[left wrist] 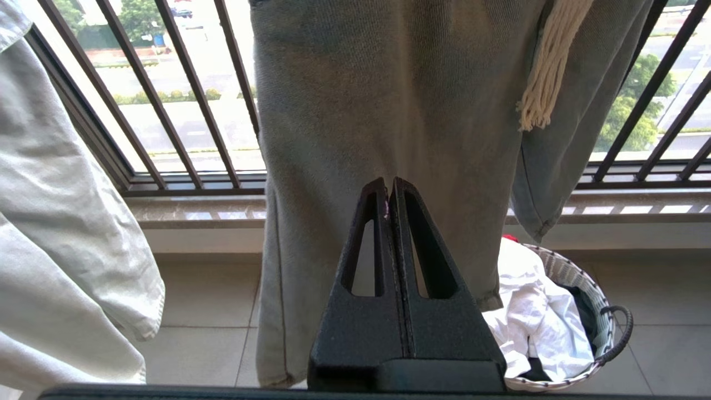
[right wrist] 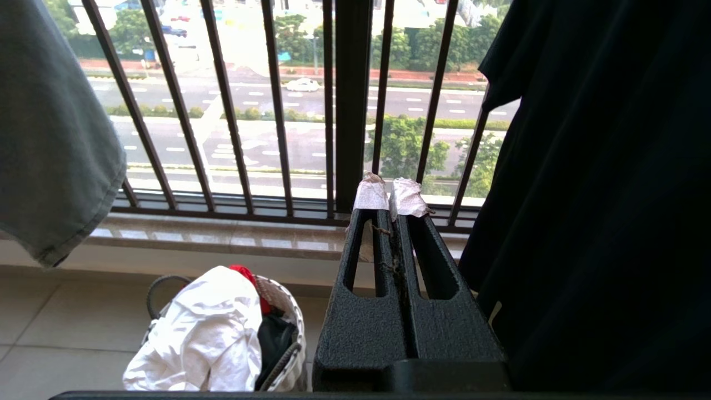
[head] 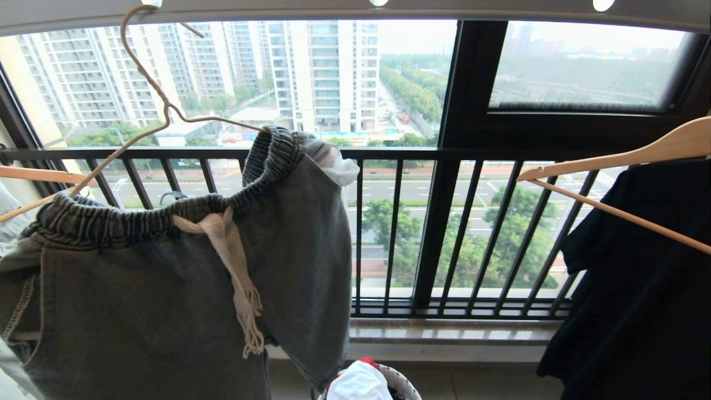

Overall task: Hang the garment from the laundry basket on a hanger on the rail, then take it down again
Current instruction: Take the clothes off the clothes rack

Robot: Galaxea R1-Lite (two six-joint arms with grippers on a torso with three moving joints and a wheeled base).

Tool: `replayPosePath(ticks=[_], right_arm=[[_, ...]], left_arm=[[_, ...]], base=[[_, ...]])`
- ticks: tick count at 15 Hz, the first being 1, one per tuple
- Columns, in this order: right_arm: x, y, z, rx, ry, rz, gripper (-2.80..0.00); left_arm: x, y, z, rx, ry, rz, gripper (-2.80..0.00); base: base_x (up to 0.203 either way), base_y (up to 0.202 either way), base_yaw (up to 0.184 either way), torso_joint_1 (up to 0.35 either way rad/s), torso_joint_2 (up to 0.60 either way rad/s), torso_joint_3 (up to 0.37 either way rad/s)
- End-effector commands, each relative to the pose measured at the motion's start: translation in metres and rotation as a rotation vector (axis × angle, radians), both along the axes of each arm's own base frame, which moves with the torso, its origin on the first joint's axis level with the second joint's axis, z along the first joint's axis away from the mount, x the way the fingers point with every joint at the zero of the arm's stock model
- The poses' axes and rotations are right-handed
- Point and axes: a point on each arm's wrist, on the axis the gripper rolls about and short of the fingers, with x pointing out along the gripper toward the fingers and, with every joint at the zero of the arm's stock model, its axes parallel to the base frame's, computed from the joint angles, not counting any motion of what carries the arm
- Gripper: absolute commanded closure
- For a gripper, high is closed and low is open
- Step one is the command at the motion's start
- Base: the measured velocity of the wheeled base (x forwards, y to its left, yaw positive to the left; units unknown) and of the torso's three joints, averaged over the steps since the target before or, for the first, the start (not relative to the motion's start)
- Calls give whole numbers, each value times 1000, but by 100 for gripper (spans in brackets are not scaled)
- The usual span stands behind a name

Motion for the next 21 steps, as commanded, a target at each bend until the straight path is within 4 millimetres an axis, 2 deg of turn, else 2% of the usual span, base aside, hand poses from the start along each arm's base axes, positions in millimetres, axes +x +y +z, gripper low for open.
replayPosePath(ticks=[1, 21], right_arm=[[0, 0, 0, 0, 3, 0, 0], [0, 0, 0, 0, 1, 0, 0]], left_arm=[[0, 0, 0, 0, 0, 0, 0], [0, 0, 0, 12, -2, 10, 0]], base=[[0, 0, 0, 0, 0, 0], [0, 0, 0, 0, 0, 0]])
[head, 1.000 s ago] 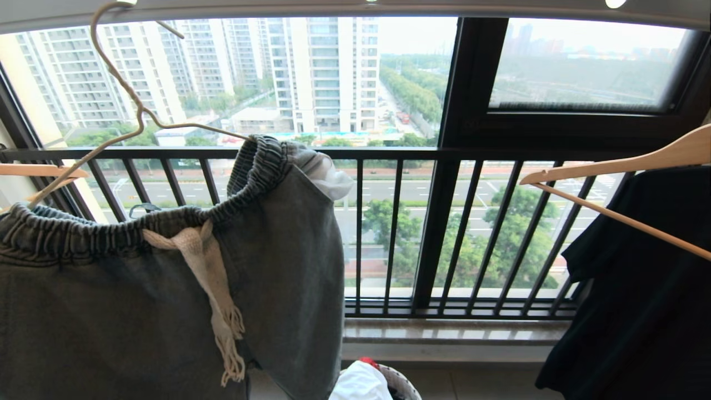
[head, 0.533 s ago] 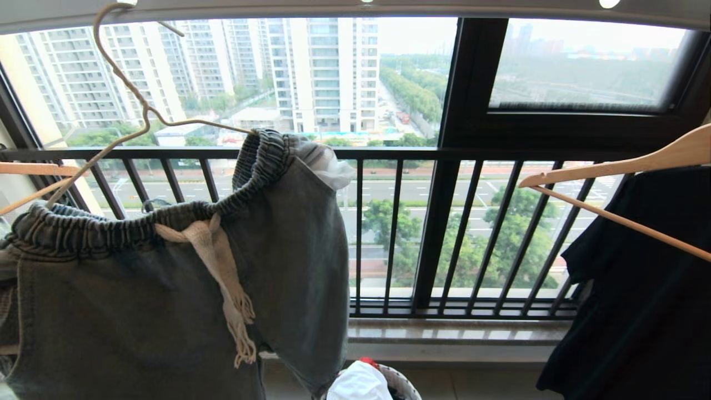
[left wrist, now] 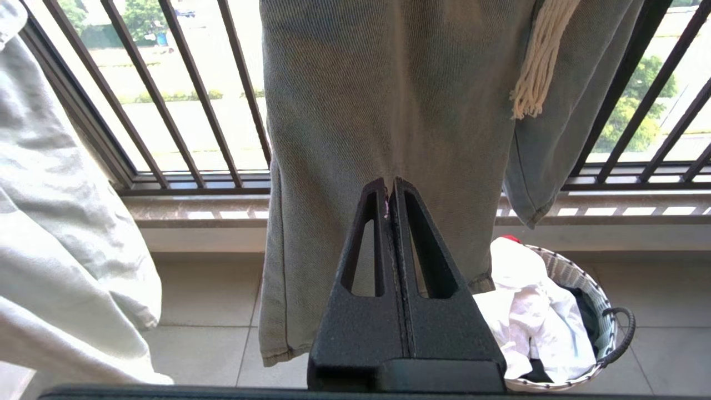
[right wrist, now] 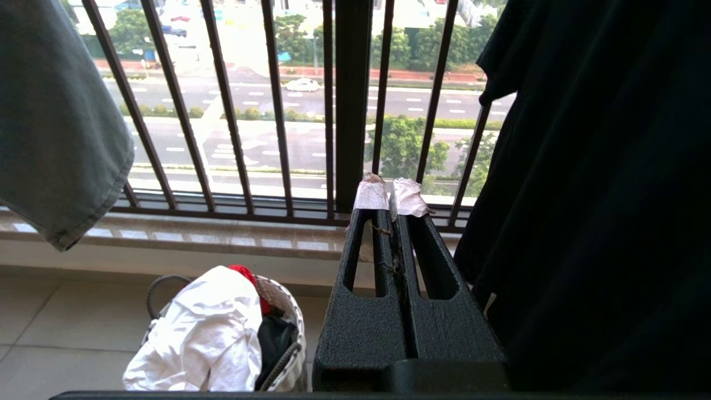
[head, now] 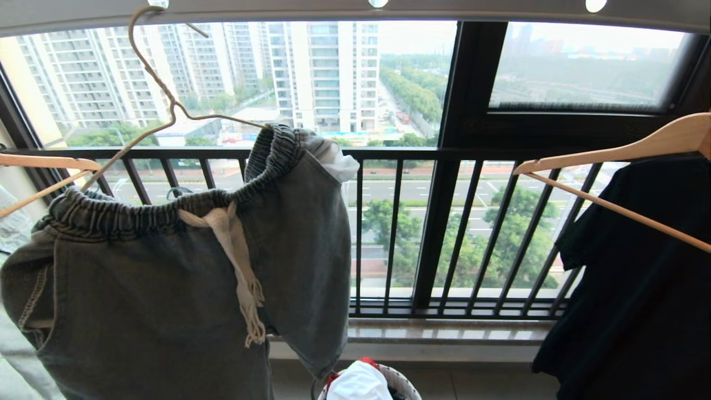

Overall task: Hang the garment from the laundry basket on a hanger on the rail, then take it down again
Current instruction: Take the clothes off the clothes rack

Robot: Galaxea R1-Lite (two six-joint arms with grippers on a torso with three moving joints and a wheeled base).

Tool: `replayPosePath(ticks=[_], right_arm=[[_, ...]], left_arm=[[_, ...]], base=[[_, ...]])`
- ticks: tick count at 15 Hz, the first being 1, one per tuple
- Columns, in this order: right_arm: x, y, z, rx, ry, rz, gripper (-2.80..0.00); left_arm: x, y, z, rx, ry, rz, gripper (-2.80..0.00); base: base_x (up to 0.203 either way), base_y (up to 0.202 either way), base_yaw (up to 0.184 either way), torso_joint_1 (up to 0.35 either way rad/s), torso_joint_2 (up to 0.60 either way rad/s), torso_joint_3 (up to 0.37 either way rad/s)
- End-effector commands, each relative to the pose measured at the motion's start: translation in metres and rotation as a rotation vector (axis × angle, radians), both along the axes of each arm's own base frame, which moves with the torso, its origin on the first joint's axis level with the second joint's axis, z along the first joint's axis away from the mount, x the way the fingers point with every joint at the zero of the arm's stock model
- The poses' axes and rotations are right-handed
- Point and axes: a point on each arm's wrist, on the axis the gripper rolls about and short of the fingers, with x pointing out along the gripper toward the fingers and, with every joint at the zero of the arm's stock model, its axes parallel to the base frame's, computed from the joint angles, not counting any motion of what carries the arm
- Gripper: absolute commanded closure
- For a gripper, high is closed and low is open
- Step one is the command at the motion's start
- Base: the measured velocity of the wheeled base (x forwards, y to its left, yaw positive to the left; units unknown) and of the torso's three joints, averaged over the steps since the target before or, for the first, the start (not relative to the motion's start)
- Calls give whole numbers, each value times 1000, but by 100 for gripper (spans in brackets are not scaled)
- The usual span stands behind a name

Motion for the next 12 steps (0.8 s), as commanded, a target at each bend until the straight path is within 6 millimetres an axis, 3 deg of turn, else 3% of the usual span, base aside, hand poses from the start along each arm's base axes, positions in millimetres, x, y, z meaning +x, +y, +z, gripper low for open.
replayPosePath(ticks=[1, 7, 10, 12], right_arm=[[0, 0, 0, 0, 1, 0, 0], [0, 0, 0, 0, 1, 0, 0], [0, 0, 0, 0, 1, 0, 0], [0, 0, 0, 0, 1, 0, 0]], left_arm=[[-1, 0, 3, 4, -19, 1, 0], [0, 1, 49, 3, -50, 43, 0], [19, 1, 90, 11, 20, 61, 0], [36, 2, 131, 41, 52, 84, 0]], base=[[0, 0, 0, 0, 0, 0], [0, 0, 0, 0, 0, 0], [0, 0, 0, 0, 0, 0], [0, 0, 0, 0, 0, 0]])
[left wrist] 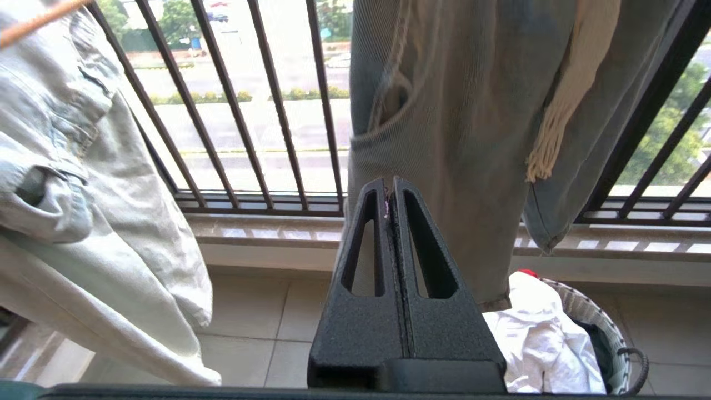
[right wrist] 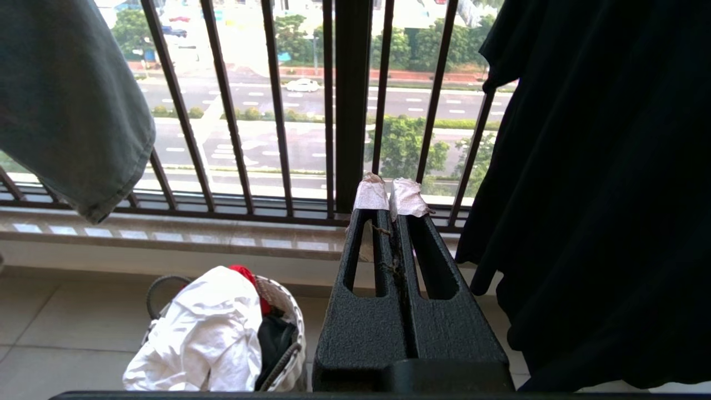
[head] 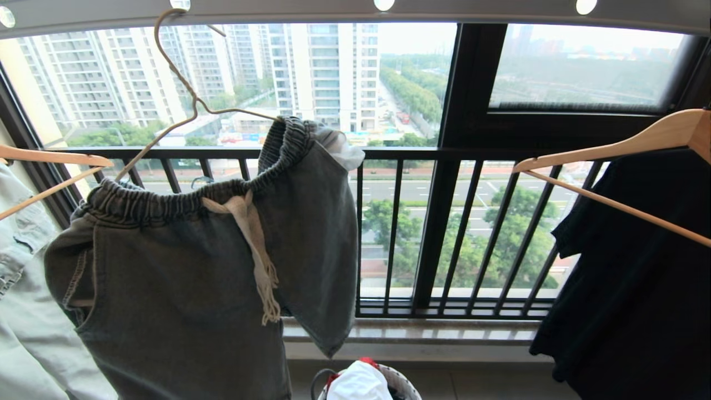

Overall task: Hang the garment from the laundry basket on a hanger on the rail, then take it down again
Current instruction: Take the clothes off the clothes rack

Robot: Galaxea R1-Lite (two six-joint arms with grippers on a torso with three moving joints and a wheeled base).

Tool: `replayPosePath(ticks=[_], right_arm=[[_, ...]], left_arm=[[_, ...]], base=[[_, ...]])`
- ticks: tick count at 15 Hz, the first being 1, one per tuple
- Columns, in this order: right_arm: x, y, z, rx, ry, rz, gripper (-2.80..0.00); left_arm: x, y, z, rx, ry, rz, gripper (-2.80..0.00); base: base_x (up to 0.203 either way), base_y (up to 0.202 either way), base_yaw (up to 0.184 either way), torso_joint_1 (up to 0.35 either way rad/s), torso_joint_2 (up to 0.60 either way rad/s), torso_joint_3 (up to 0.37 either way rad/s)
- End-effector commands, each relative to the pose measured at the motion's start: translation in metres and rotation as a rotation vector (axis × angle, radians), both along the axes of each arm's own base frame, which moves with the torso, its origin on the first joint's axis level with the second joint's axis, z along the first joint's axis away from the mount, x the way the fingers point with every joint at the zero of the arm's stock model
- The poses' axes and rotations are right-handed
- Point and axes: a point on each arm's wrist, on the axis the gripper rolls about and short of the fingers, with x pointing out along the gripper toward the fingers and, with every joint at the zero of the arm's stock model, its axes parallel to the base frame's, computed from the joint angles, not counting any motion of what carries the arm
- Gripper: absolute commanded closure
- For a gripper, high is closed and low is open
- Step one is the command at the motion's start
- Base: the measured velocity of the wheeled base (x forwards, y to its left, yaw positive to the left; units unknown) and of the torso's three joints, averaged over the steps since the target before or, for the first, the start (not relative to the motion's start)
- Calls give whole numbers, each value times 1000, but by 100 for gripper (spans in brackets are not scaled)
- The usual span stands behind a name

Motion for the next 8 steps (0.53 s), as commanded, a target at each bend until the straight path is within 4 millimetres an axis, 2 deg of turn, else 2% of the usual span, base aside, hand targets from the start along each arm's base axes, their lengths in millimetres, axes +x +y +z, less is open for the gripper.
replayPosePath(ticks=[1, 6, 8], right_arm=[[0, 0, 0, 0, 2, 1, 0], [0, 0, 0, 0, 1, 1, 0], [0, 0, 0, 0, 1, 1, 0]], left_arm=[[30, 1, 49, 37, 99, 16, 0], [64, -1, 137, 142, 196, -69, 0], [74, -1, 163, 182, 259, -97, 0]], base=[[0, 0, 0, 0, 0, 0], [0, 0, 0, 0, 0, 0], [0, 0, 0, 0, 0, 0]])
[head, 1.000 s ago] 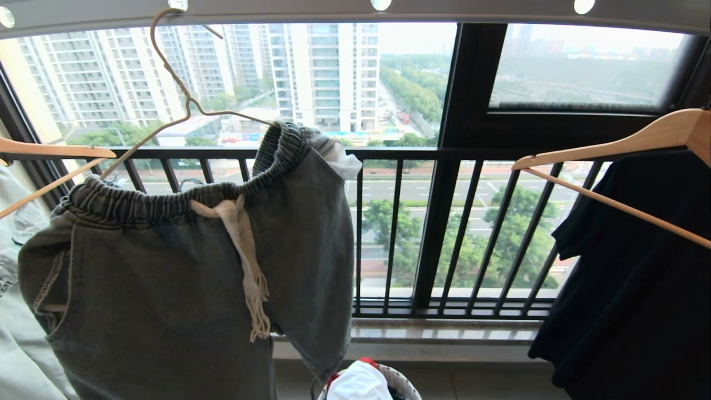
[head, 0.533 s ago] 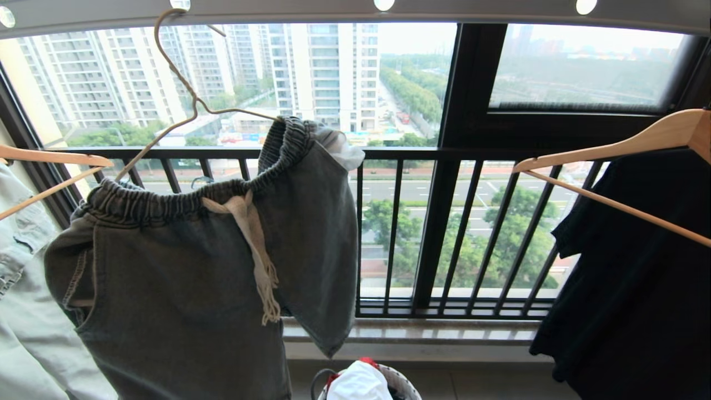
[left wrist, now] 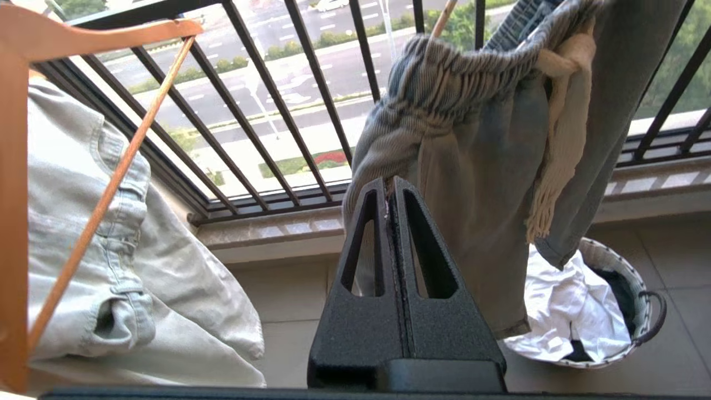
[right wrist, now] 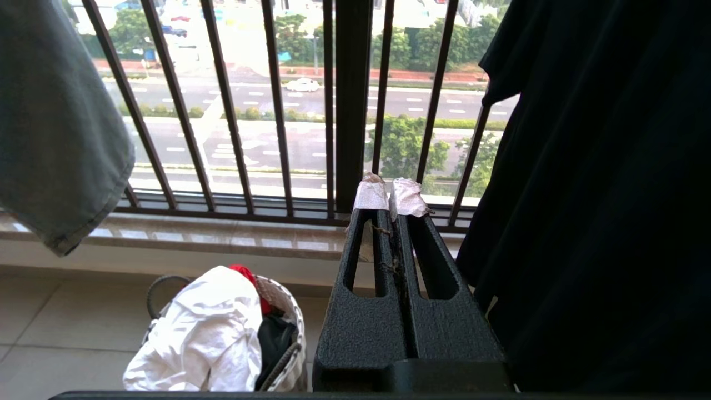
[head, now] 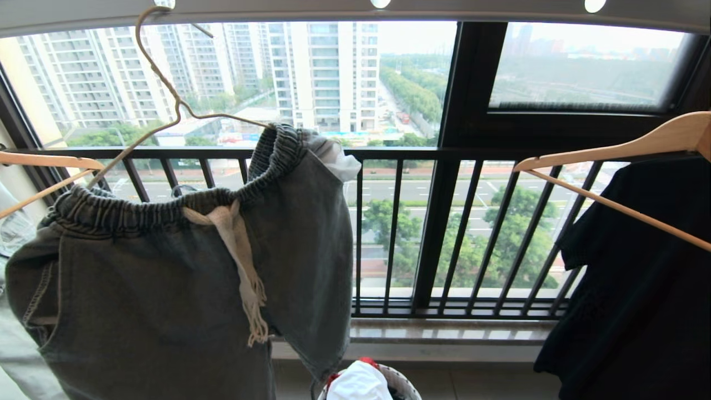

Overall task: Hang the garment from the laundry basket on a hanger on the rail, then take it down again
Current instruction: Take the clothes off the clothes rack

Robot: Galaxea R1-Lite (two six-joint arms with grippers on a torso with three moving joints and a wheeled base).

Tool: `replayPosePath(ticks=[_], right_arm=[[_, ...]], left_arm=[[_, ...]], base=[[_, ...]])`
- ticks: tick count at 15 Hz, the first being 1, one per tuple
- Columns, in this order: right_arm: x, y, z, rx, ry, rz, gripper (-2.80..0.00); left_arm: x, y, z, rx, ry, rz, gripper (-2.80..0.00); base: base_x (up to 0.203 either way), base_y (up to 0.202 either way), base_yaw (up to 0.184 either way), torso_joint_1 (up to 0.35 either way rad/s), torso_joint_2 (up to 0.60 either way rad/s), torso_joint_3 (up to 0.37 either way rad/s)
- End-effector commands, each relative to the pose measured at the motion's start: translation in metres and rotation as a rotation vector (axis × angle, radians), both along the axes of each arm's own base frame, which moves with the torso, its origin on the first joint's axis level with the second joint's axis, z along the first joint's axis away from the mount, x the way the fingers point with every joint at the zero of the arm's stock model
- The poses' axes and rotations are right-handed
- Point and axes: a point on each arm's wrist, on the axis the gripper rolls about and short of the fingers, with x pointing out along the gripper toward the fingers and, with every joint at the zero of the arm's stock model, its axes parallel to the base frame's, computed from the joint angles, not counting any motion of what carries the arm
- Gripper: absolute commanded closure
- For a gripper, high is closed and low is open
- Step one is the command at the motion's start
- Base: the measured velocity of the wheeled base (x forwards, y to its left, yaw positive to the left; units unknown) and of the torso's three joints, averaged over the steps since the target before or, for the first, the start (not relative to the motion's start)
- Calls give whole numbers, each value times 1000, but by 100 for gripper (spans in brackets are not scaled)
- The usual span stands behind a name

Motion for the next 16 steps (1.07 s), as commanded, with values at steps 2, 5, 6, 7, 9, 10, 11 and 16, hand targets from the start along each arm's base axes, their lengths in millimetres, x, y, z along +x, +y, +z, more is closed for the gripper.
replayPosePath(ticks=[2, 5, 6, 7, 9, 10, 11, 16], right_arm=[[0, 0, 0, 0, 1, 1, 0], [0, 0, 0, 0, 1, 1, 0], [0, 0, 0, 0, 1, 1, 0], [0, 0, 0, 0, 1, 1, 0], [0, 0, 0, 0, 1, 1, 0], [0, 0, 0, 0, 2, 1, 0], [0, 0, 0, 0, 2, 1, 0], [0, 0, 0, 0, 1, 1, 0]], left_arm=[[33, -2, 39, 21, 180, -75, 0], [55, -5, 42, -35, 375, -256, 0], [63, -6, 41, -40, 401, -310, 0], [70, -7, 42, -42, 410, -342, 0], [74, -7, 44, -30, 408, -353, -280], [72, -7, 48, -23, 385, -354, -280], [67, -7, 55, -15, 346, -354, -280], [57, -7, 74, 32, 254, -339, -280]], base=[[0, 0, 0, 0, 0, 0], [0, 0, 0, 0, 0, 0], [0, 0, 0, 0, 0, 0], [0, 0, 0, 0, 0, 0], [0, 0, 0, 0, 0, 0], [0, 0, 0, 0, 0, 0], [0, 0, 0, 0, 0, 0], [0, 0, 0, 0, 0, 0]])
